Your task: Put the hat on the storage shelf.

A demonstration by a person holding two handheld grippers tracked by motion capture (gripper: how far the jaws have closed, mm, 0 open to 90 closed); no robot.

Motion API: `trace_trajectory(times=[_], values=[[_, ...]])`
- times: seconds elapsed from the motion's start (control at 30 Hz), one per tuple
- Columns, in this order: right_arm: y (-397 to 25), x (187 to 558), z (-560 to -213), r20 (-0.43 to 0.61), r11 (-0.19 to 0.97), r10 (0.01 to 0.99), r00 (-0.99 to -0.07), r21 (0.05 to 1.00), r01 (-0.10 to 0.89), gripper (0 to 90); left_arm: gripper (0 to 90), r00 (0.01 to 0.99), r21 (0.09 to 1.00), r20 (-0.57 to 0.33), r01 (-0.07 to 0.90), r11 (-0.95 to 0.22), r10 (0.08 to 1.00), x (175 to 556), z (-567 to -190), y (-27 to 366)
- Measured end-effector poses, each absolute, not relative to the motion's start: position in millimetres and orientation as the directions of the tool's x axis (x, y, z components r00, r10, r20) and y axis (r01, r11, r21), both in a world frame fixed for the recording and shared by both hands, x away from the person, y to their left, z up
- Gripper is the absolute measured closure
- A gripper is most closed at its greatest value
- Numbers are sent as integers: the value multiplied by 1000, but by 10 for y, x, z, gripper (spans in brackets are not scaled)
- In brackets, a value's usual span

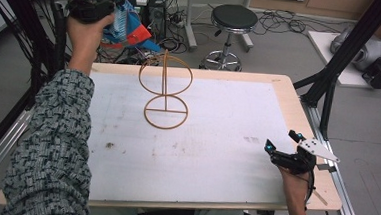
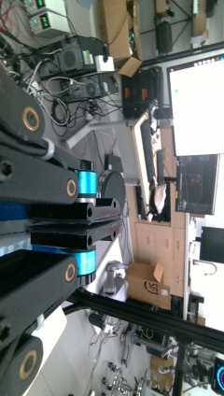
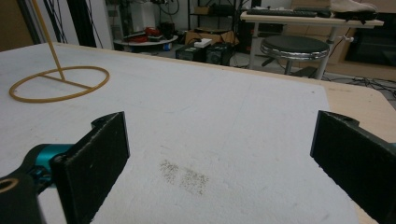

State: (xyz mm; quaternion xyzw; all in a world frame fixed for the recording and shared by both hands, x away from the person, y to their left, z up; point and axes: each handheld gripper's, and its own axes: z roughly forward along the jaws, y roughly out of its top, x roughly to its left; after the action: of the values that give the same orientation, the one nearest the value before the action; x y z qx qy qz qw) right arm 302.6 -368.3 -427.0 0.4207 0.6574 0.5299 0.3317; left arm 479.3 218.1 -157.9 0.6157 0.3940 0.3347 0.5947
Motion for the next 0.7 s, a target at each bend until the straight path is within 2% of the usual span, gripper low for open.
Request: trace_trajectory(times=[0.7], values=[[-3678, 3027, -4276, 13, 85, 902, -433, 975, 207, 36, 874, 545, 998, -44, 68, 8, 837, 4768, -1450, 1813]])
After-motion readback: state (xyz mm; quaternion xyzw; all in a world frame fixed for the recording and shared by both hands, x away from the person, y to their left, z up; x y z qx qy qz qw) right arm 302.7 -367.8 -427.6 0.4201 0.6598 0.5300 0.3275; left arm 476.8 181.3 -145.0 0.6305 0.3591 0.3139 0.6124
